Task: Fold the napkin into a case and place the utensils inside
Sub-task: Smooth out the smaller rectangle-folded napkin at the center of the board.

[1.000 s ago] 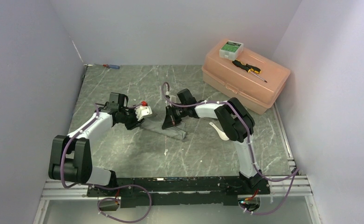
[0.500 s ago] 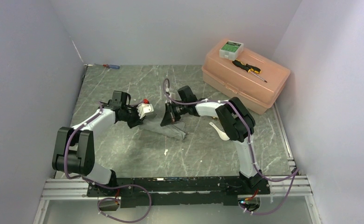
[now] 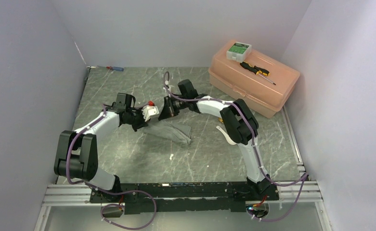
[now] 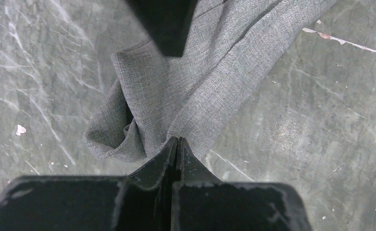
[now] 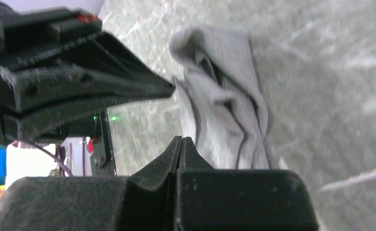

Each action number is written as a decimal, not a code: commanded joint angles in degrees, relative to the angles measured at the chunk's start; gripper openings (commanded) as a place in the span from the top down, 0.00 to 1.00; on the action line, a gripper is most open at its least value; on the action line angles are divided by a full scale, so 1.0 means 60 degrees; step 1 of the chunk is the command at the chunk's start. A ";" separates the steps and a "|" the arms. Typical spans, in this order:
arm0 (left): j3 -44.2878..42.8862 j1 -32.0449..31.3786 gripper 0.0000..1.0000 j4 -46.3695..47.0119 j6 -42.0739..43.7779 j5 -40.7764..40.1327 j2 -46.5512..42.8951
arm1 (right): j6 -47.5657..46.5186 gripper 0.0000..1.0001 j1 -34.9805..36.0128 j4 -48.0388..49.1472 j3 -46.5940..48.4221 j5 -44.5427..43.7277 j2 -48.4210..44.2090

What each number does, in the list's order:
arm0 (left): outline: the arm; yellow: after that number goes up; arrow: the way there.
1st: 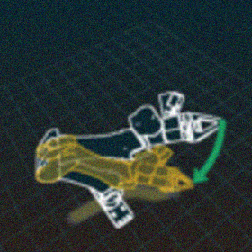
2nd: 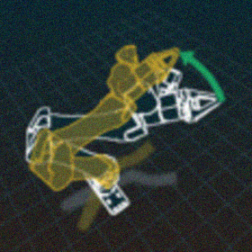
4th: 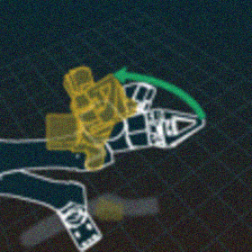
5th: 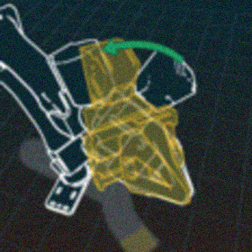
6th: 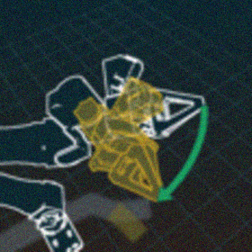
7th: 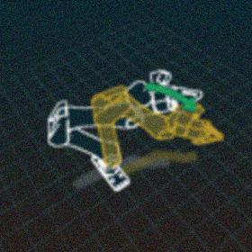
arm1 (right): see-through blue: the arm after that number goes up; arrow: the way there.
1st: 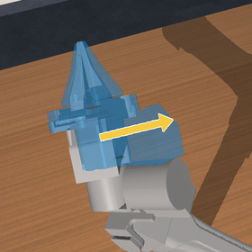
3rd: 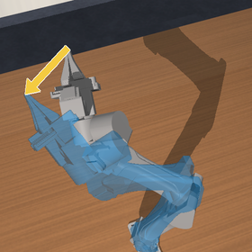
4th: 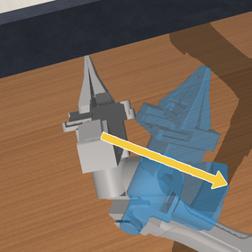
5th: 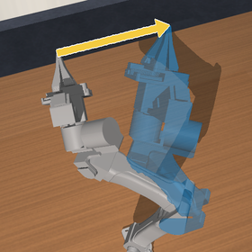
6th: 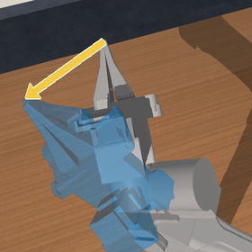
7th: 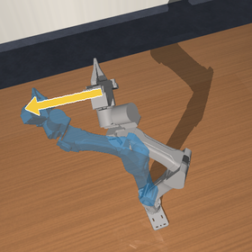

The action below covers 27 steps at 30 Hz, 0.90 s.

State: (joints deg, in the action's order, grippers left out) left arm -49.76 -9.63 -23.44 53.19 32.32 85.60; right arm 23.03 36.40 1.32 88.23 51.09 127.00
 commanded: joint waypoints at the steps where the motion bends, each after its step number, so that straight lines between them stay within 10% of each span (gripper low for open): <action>1: -0.0335 -0.0060 0.97 -0.0011 -0.0338 0.0192 -0.0213 | -0.0215 1.00 0.0278 -0.0162 0.1197 -0.0379 0.0632; 20: -0.0807 -0.0226 0.97 -0.1091 0.0148 0.0825 -0.0460 | -0.0510 1.00 0.0482 -0.0661 0.1875 -0.0812 0.1659; 27: -0.1013 -0.0153 0.64 -0.2829 0.1994 0.0351 -0.0195 | -0.0468 1.00 0.0488 -0.0483 0.1714 -0.0614 0.1597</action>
State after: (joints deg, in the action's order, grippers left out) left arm -54.43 -10.70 -33.61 58.57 34.57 83.35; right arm 20.99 39.00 -3.22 97.34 46.78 136.77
